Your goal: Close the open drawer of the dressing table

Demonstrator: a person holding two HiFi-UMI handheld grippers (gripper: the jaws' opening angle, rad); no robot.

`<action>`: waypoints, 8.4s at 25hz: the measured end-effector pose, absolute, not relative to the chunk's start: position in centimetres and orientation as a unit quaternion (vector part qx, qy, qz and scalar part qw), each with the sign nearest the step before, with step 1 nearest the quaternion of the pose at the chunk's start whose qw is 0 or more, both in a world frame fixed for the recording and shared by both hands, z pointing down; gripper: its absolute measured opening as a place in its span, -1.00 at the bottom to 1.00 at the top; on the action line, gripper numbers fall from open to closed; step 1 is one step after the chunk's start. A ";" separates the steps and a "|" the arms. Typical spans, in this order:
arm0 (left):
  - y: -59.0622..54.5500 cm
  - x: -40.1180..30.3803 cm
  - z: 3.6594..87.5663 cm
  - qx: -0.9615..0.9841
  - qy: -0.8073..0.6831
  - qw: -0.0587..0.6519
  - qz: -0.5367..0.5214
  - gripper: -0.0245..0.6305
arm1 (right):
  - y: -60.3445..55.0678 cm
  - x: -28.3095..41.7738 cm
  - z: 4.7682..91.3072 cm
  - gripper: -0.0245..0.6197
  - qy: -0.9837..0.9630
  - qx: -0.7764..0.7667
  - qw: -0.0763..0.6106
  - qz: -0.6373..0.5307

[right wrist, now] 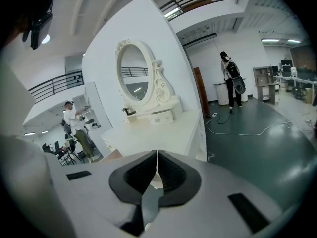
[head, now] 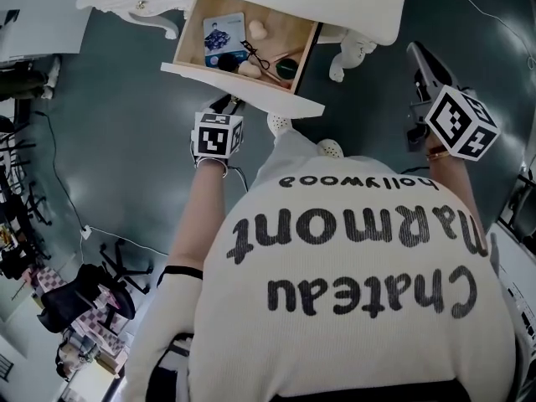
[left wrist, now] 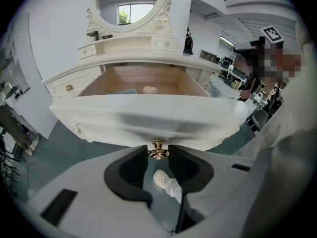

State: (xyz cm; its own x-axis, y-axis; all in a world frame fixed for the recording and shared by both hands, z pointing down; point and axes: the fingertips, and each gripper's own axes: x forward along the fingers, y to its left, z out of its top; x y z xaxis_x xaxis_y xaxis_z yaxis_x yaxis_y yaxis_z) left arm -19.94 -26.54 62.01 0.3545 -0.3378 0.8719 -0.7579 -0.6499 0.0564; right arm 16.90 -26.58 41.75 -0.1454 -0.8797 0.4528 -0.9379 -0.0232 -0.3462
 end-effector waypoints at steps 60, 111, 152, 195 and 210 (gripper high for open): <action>-31.7 -15.7 62.4 0.804 -0.317 0.198 0.463 -0.51 | -19.2 24.9 41.0 -0.82 -0.591 0.747 0.003 0.303; -37.8 -10.2 62.2 0.835 -0.310 0.176 0.420 -0.49 | -14.8 27.8 41.2 -0.82 -0.515 0.799 0.012 0.312; -43.8 -7.0 62.7 0.843 -0.339 0.179 0.378 -0.48 | -11.4 29.6 42.6 -0.82 -0.448 0.831 -0.005 0.331; -30.8 -8.5 50.3 0.852 -0.392 0.318 0.139 -0.90 | -22.8 19.3 40.7 -0.82 -0.672 0.670 0.019 0.314; -23.0 -12.7 41.6 0.832 -0.475 0.284 0.037 -0.90 | -23.5 9.7 38.3 -0.82 -0.797 0.538 0.043 0.272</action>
